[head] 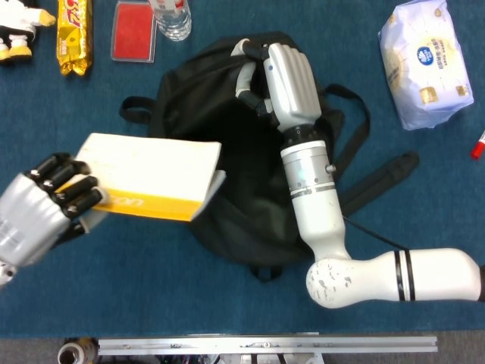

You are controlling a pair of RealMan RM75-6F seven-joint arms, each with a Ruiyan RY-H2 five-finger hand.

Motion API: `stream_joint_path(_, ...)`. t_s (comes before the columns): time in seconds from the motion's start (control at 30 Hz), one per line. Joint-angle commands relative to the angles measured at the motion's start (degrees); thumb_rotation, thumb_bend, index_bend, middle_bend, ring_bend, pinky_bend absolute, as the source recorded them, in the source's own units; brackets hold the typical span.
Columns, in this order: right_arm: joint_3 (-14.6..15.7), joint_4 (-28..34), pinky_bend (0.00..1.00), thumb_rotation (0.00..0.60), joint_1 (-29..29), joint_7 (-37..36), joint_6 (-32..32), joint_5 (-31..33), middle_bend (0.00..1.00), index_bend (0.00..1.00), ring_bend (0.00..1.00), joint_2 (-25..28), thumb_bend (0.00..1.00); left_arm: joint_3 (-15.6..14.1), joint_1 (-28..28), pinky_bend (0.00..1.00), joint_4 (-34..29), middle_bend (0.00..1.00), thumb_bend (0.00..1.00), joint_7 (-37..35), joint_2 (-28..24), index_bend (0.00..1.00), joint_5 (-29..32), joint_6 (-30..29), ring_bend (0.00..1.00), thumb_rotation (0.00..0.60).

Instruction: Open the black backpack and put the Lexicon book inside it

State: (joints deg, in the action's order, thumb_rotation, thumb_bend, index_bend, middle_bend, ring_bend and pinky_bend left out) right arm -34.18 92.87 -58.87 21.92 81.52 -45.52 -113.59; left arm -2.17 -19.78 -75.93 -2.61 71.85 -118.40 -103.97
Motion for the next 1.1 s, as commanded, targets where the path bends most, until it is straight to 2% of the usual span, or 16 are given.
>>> stream_joint_path(0.03,-0.54,-0.48,0.84,0.6,-0.24,-0.58,0.17,-0.61,0.67,0.73,0.63,-0.82,0.92,-0.2,-1.17,0.44,-1.72,0.64,0.39,0.93,0.59,0.72,-0.92,1.95,0.45,0.6)
stream_joint_path(0.47,-2.83,-4.38,0.84,0.6,-2.17,-2.3,1.15,-3.49,0.67,0.73,0.63,-5.42,0.92,0.17,-4.53,0.44,-5.73,0.64,0.39,2.95,3.13,0.72,-1.51,7.99,0.45,0.6)
stream_joint_path(0.87,-4.63,-10.44,0.84,0.6,-4.36,-3.56,1.55,-5.63,0.67,0.73,0.63,-9.66,0.93,1.36,-6.66,0.44,-7.84,0.64,0.39,3.46,4.0,0.72,-0.55,10.38,0.45,0.6)
stream_joint_path(1.1,-4.67,-10.98,0.84,0.6,-4.79,-1.87,0.91,-5.8,0.67,0.73,0.63,-10.39,0.96,1.75,-7.15,0.44,-8.1,0.64,0.39,3.8,3.56,0.72,0.11,10.76,0.45,0.6)
